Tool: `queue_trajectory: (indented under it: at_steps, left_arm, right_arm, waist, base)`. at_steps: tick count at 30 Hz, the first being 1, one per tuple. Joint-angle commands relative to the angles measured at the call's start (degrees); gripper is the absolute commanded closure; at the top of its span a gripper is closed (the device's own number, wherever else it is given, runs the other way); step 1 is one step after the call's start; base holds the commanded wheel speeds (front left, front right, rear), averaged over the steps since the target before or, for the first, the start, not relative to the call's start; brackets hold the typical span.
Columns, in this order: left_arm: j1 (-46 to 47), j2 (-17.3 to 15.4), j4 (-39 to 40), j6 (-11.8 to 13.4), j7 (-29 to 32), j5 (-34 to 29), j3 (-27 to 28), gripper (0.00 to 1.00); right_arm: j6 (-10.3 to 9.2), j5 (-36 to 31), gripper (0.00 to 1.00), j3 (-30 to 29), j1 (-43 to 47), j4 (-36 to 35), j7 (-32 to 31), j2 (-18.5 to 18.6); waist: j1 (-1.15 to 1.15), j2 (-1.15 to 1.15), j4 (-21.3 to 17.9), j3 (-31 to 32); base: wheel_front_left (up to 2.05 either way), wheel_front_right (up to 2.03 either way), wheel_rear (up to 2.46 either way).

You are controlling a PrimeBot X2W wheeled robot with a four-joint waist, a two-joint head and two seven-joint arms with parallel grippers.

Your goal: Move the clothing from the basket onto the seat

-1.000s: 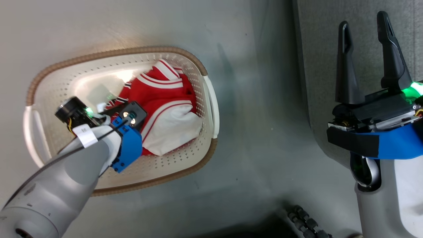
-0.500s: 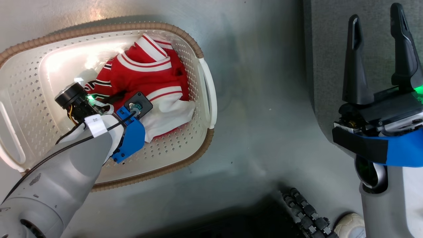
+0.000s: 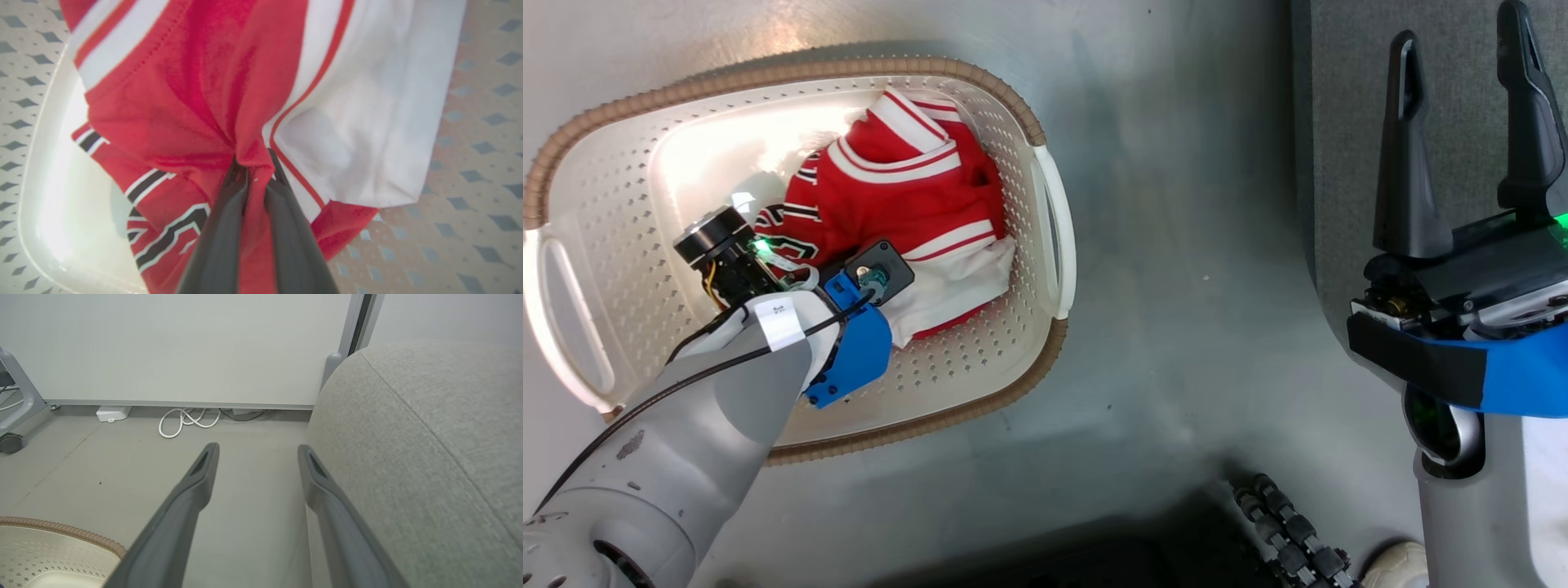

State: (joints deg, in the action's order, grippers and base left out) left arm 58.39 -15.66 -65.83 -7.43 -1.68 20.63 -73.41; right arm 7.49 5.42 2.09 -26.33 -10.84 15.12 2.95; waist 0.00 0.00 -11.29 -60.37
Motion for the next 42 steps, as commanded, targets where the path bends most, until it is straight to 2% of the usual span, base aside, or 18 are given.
queue_trajectory:
  at_steps: [1,10,18,26,32,42]
  left_arm:
    - [0.06,0.24,0.13,-0.02,-0.74,0.16,-0.12,1.0]
    - [-1.47,1.53,1.63,-0.02,-6.17,6.06,-0.12,1.0]
    - [-4.1,1.78,3.48,-0.02,-11.66,13.11,-0.08,1.0]
    - [-5.99,1.89,7.17,-0.02,-13.59,19.78,1.38,1.0]
    - [-7.85,0.83,13.53,-0.02,-13.58,20.68,8.29,1.0]
    - [-12.31,1.11,23.08,0.48,-13.59,16.31,20.41,1.0]
  right_arm:
    - [0.02,-0.36,0.0,-0.13,-0.63,0.04,0.05,-0.11]
    - [0.02,-0.2,0.0,-0.82,-0.54,2.34,0.04,-0.11]
    - [0.02,0.17,0.0,-1.38,2.37,6.13,0.05,-0.11]
    - [0.02,-0.06,0.0,-2.44,6.24,9.1,0.05,-0.1]
    - [0.02,-0.4,0.0,-3.13,9.49,11.05,0.05,-0.09]
    - [0.02,0.27,0.0,-3.0,14.51,13.74,0.05,-0.09]
  waist:
    - [0.0,0.0,0.46,0.68]
    - [0.0,0.0,2.84,6.7]
    - [0.0,0.0,4.99,17.51]
    - [0.0,0.0,7.18,27.88]
    - [0.0,0.0,9.24,35.14]
    - [0.0,0.0,10.81,45.18]
  base:
    - [0.0,0.0,0.0]
    - [0.0,0.0,0.0]
    - [0.0,0.0,0.0]
    - [0.0,0.0,0.0]
    - [0.0,0.0,0.0]
    - [0.0,0.0,0.0]
